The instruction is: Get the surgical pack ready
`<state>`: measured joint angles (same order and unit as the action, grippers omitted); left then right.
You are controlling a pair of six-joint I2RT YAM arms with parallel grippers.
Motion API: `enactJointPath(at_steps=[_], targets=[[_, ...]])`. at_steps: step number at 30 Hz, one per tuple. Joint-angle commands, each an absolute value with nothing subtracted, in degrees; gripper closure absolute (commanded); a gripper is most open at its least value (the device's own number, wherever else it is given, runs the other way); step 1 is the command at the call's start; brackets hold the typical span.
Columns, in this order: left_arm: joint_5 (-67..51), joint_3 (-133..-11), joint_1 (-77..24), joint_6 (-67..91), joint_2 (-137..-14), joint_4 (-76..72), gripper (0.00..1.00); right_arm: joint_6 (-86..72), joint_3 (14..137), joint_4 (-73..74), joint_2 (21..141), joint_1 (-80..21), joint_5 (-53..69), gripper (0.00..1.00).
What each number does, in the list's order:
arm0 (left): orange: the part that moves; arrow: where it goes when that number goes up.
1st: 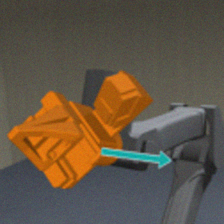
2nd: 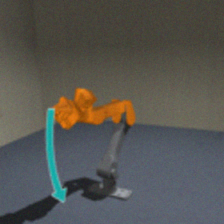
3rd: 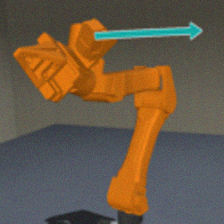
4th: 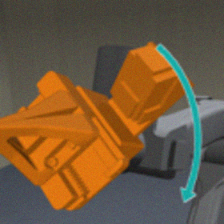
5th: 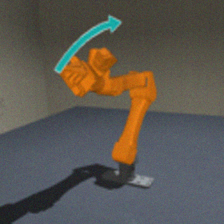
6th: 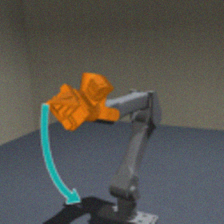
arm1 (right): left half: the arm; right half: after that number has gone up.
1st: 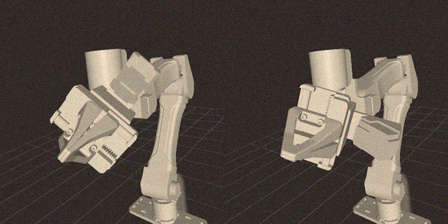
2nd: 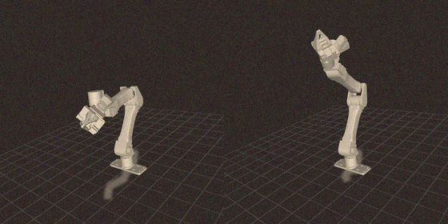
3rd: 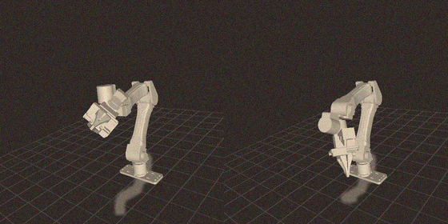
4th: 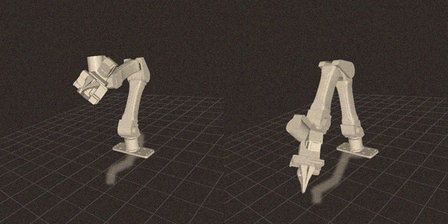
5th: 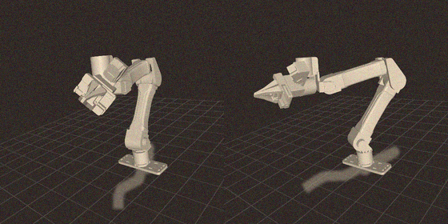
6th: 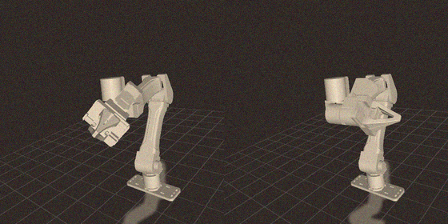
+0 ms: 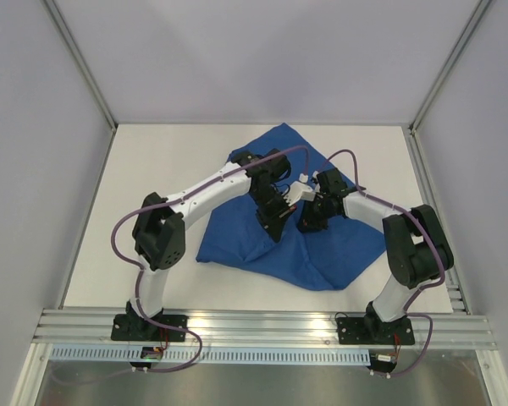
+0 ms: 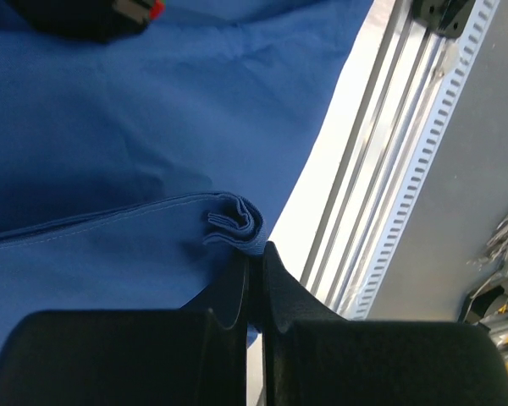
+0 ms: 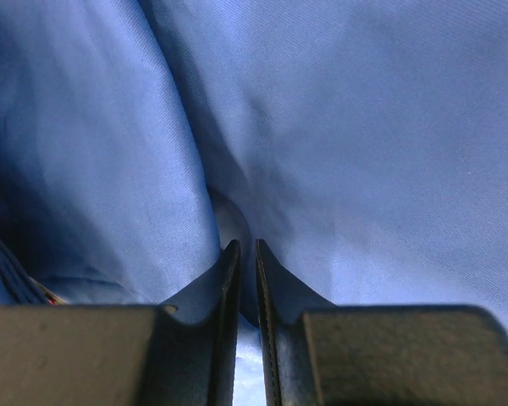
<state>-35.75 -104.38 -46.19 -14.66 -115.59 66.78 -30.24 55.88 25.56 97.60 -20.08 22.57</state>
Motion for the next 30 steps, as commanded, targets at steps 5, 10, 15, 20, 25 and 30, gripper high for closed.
enactJointPath(at_steps=[5, 10, 15, 20, 25, 30], targets=[[-45.53, -110.84, -47.9, -8.88, -116.8, 59.68, 1.0, -31.99, 58.89, 22.5, 97.73, -20.48, 23.99, 0.86], [-43.86, -105.3, -47.9, -8.79, -119.0, 56.52, 1.0, -32.34, 58.71, 22.41, 97.82, -20.48, 23.91, 0.86], [-43.33, -105.38, -48.08, -8.61, -124.09, 55.46, 1.0, -31.99, 60.2, 23.11, 98.09, -20.39, 23.21, 0.82], [-44.55, -109.51, -48.08, -10.1, -125.52, 59.5, 0.76, -30.59, 62.66, 25.75, 97.39, -20.39, 21.45, 0.71], [-47.63, -108.46, -48.08, -13.97, -119.8, 61.42, 0.3, -28.31, 64.07, 29.08, 95.8, -19.95, 19.25, 0.64], [-49.12, -112.76, -48.08, -19.59, -119.27, 71.86, 0.29, -26.63, 63.81, 31.37, 93.17, -17.41, 17.84, 0.61]])
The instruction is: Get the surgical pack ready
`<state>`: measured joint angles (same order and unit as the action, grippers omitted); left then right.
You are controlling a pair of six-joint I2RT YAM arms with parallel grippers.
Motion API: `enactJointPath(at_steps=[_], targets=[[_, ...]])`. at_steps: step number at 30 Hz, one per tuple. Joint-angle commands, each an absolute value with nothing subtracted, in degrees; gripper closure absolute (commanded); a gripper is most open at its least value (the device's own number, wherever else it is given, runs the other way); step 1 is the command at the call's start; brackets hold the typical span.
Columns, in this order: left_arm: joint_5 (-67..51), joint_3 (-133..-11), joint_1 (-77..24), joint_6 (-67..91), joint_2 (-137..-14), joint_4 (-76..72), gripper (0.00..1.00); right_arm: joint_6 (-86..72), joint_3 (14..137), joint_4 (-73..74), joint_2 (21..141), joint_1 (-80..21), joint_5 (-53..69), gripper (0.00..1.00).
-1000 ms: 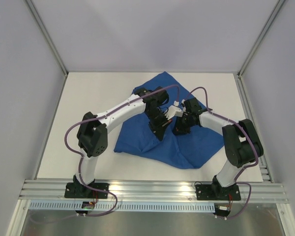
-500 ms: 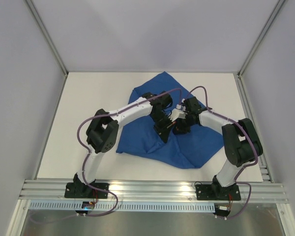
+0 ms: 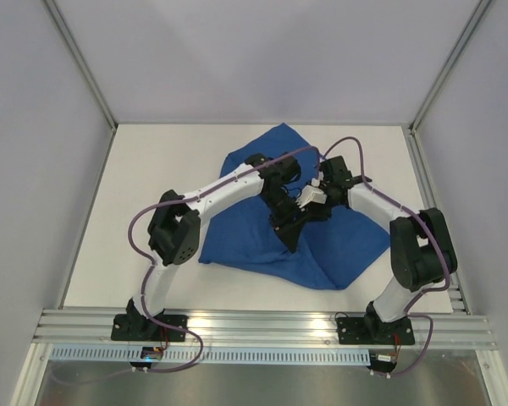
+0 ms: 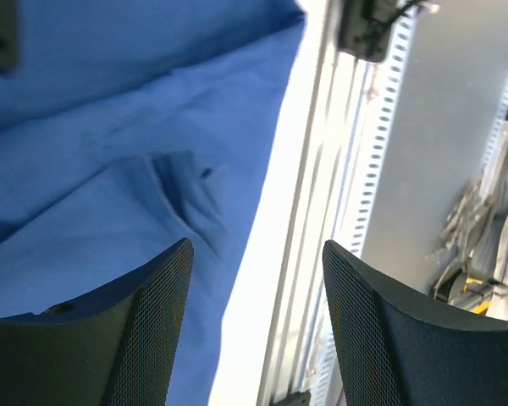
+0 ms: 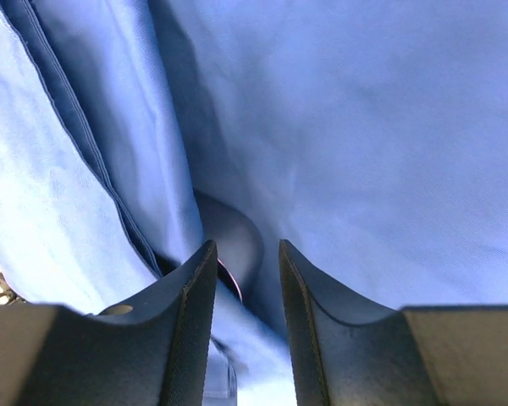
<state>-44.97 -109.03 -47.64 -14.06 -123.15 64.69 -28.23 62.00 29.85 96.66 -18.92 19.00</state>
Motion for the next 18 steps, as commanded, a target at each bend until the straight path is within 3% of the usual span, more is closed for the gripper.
enactJointPath(at_steps=[1, 6, 11, 13, 14, 15, 18], targets=[[-50.7, -114.07, -48.08, -20.64, -118.66, 73.2, 0.29, -26.54, 63.55, 31.99, 92.56, -17.05, 17.67, 0.61], [-48.87, -117.42, -47.11, -25.13, -115.15, 79.62, 0.31, -23.21, 66.52, 36.55, 88.86, -16.79, 13.37, 0.6], [-45.45, -111.02, -39.04, -23.12, -106.8, 78.23, 0.33, -21.36, 67.68, 40.69, 83.95, -16.96, 13.08, 0.57], [-38.72, -105.51, -33.68, -21.71, -103.38, 75.86, 0.34, -20.05, 66.1, 40.61, 82.8, -18.1, 15.98, 0.5], [-35.89, -103.47, -29.92, -21.19, -102.58, 74.89, 0.33, -19.78, 65.66, 41.21, 82.79, -18.71, 20.43, 0.39], [-30.38, -101.45, -28.14, -19.88, -101.79, 72.88, 0.3, -20.04, 64.96, 41.74, 82.88, -18.98, 22.57, 0.34], [-23.84, -93.62, -21.74, -19.16, -100.02, 68.58, 0.27, -19.69, 61.97, 44.2, 83.32, -21.0, 24.26, 0.34]])
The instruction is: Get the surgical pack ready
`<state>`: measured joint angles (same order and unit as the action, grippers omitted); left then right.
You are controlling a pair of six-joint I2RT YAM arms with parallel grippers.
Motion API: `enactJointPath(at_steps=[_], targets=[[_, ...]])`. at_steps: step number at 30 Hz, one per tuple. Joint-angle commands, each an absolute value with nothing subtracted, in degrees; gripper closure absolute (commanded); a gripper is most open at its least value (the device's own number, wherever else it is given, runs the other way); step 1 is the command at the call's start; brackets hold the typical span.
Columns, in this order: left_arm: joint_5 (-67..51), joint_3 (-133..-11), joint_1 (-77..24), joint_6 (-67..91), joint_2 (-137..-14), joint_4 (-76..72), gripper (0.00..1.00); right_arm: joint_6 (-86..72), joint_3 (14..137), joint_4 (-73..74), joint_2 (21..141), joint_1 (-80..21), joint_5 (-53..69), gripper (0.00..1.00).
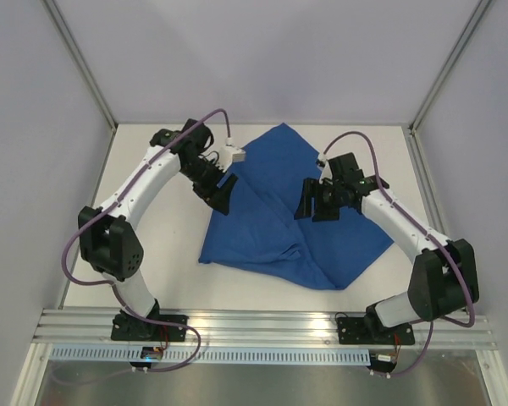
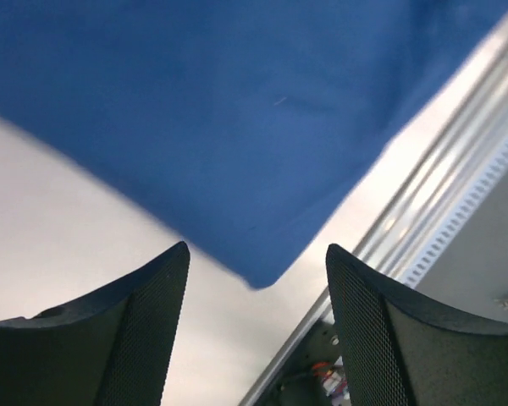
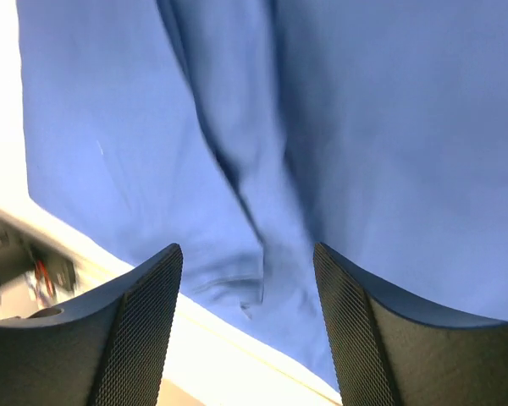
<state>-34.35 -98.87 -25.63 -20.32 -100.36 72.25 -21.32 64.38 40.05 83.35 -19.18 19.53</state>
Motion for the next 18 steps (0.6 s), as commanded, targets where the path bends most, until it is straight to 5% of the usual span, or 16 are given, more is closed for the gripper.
enactJointPath(at_steps=[1, 10, 15, 18], targets=[[-20.6, -89.86, -20.49, -18.9, -99.5, 67.34, 0.25, -19.6, 59.79, 44.21, 83.15, -21.35, 24.17, 0.33], [-16.69, -75.43, -19.16, -18.72, -100.9, 58.72, 0.22, -20.57, 53.71, 42.01, 85.26, -21.71, 35.59, 0.52], [-20.74, -72.95, -20.82, -19.07, -101.42, 56.7, 0.22, -21.44, 50.63, 38.68, 87.27, -21.71, 39.81, 0.54], [-20.3, -72.69, -23.1, -19.25, -103.26, 56.77, 0.23, -21.8, 50.8, 37.53, 89.82, -21.71, 40.08, 0.73]])
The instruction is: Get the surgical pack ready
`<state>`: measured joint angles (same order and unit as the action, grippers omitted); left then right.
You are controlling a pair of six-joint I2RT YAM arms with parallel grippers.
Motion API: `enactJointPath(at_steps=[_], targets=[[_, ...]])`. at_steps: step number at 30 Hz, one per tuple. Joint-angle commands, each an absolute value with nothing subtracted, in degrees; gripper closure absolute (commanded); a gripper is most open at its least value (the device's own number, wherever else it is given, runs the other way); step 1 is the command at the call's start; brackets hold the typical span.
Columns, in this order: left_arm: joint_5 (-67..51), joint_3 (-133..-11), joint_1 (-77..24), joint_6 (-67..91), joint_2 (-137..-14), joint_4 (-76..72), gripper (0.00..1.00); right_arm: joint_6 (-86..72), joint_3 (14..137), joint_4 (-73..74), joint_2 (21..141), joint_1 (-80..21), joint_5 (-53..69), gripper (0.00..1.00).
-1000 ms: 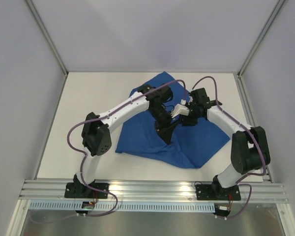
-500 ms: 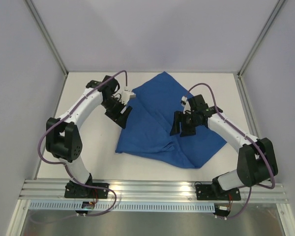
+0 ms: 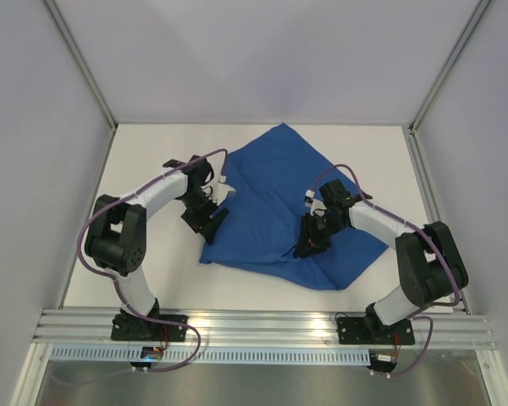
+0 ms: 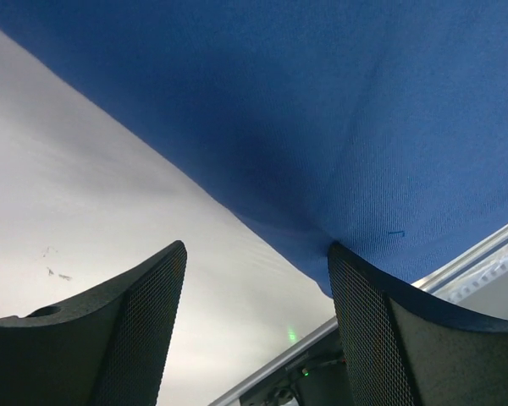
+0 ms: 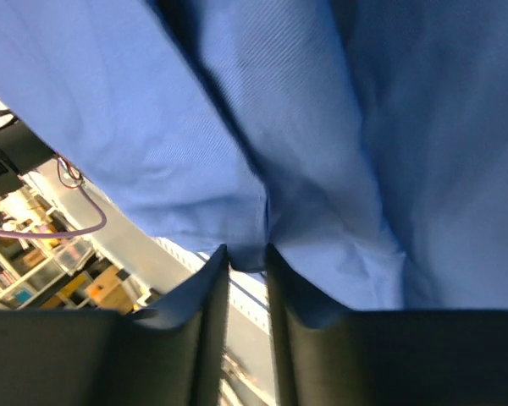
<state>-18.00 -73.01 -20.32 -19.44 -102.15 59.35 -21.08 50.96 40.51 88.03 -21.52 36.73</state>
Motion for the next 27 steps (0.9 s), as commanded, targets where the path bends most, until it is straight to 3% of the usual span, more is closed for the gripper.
enactJointPath(at_steps=[1, 2, 5, 13, 22, 27], targets=[[-20.3, -72.6, -23.46, -19.16, -103.45, 56.78, 0.23, -21.54, 50.8, 37.62, 90.43, -21.71, 39.82, 0.78], [-20.56, -72.51, -23.73, -19.16, -103.45, 56.86, 0.23, -21.36, 50.8, 37.7, 90.61, -21.71, 39.73, 0.89], [-21.53, -72.07, -23.82, -19.42, -103.01, 57.3, 0.23, -20.74, 50.8, 38.76, 91.14, -21.62, 38.41, 0.99], [-23.99, -69.87, -23.91, -19.78, -102.74, 57.13, 0.23, -19.78, 50.54, 37.89, 95.08, -20.13, 31.47, 0.99], [-22.32, -75.94, -23.99, -16.96, -108.11, 55.28, 0.25, -14.68, 65.47, 40.86, 105.81, -17.23, 25.41, 0.99], [-25.84, -71.73, -23.99, -18.81, -103.72, 54.76, 0.25, -11.87, 65.66, 44.56, 102.49, -16.79, 23.47, 1.0]])
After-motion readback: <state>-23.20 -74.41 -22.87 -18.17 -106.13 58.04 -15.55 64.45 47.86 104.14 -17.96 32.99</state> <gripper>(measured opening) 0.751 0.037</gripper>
